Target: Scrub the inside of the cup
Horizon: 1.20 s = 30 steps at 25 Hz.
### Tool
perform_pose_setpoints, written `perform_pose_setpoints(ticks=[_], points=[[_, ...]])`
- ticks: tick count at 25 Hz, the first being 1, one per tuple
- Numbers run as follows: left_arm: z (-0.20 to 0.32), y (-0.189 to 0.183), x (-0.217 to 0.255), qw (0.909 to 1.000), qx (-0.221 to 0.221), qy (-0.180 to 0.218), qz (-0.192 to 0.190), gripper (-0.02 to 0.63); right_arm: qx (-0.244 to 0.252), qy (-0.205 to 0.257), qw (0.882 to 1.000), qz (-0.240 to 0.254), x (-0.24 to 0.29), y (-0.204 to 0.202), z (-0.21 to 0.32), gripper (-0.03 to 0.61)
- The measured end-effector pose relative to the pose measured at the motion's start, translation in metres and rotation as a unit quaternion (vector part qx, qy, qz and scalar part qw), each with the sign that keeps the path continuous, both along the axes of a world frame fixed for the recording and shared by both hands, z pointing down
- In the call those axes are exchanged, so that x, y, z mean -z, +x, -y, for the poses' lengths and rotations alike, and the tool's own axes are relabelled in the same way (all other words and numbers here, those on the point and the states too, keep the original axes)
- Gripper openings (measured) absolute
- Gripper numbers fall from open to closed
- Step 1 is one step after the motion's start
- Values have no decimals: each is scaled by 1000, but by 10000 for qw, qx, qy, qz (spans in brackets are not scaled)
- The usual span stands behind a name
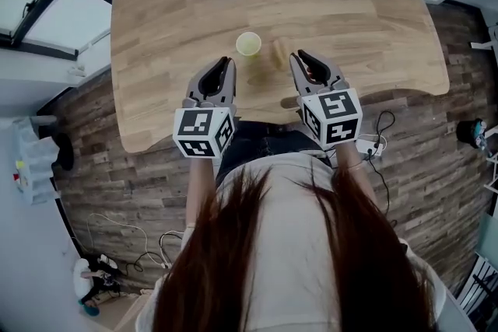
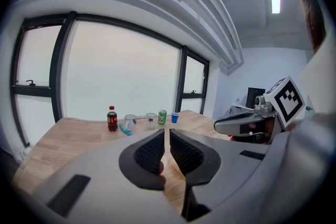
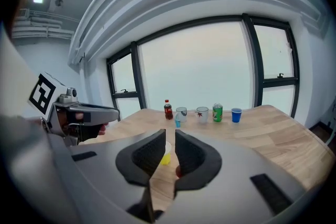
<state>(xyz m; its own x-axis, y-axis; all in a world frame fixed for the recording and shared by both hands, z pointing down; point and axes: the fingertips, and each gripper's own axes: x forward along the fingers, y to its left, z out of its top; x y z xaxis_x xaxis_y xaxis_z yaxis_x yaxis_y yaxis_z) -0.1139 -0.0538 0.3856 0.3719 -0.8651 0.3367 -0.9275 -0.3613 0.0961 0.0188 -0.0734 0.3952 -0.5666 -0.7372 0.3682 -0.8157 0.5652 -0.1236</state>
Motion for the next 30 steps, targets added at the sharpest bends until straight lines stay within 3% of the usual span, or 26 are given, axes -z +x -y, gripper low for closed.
perform_pose_setpoints(ticks=[10,14,30], points=[[28,-12,-38,9996,-184,-189,95,24,-32,-529,9985,-143,-42,-9,19,98],[34,-11,-55,9987,-349,-356,63,90,-10,-724,9971,-230,-59,-11,27,115],[51,-9,-131,9927,-442,-1113,140,206,203,-1351,9893,-512,-111,-19,49,178]])
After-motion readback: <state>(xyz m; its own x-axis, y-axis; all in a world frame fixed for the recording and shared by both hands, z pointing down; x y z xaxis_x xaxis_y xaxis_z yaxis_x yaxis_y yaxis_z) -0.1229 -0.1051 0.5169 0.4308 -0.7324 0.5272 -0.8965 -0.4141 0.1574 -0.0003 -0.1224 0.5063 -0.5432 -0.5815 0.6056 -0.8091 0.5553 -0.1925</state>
